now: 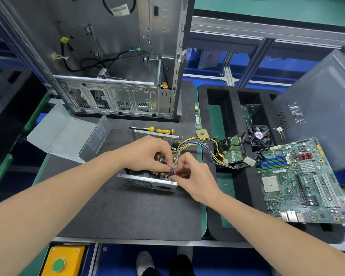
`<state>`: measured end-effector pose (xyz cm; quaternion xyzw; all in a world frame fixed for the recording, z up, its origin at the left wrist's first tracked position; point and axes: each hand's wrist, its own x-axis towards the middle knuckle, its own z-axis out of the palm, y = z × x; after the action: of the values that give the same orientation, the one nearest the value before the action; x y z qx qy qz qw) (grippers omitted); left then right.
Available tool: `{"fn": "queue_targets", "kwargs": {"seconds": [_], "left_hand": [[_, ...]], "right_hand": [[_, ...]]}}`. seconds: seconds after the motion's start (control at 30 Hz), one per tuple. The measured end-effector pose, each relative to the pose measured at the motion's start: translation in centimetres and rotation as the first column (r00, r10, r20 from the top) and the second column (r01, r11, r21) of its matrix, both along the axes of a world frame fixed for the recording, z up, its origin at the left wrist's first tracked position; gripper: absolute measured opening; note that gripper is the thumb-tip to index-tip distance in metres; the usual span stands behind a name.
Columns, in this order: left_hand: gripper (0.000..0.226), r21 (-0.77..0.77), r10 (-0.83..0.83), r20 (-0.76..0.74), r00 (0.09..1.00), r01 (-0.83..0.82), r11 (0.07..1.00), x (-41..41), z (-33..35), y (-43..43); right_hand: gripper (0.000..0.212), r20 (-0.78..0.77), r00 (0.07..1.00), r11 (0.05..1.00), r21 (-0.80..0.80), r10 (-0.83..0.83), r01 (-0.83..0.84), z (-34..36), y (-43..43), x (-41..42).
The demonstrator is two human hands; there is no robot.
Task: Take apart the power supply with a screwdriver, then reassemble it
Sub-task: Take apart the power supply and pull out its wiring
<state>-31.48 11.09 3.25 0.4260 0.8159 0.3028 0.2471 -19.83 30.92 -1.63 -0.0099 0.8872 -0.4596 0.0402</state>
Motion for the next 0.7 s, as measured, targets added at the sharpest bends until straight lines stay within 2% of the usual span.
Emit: {"fn": "queue_targets", "kwargs": {"seconds": [0.27, 0.47, 0.7], "left_hand": [[0.013, -0.005, -0.016, -0.002, 1.000, 0.016, 1.000, 0.01, 0.12, -0.03], [0.011, -0.004, -0.024, -0.020, 1.000, 0.024, 1.000, 0.12, 0.24, 0.03], [0.009, -0.001, -0.028, -0.047, 0.999, 0.028, 1.000, 0.29, 0.11, 0.14]], "right_hand": [[0.046, -0.031, 0.996, 0.977, 0.198, 0.088, -0.080, 0.41, -0.35, -0.03], [0.048, -0.003, 0.997, 0.985, 0.159, 0.072, -0.070, 0.31, -0.48, -0.12], [0.045, -0.001, 0.994, 0.971, 0.215, 0.107, -0.105, 0.35, -0.68, -0.21]]}}
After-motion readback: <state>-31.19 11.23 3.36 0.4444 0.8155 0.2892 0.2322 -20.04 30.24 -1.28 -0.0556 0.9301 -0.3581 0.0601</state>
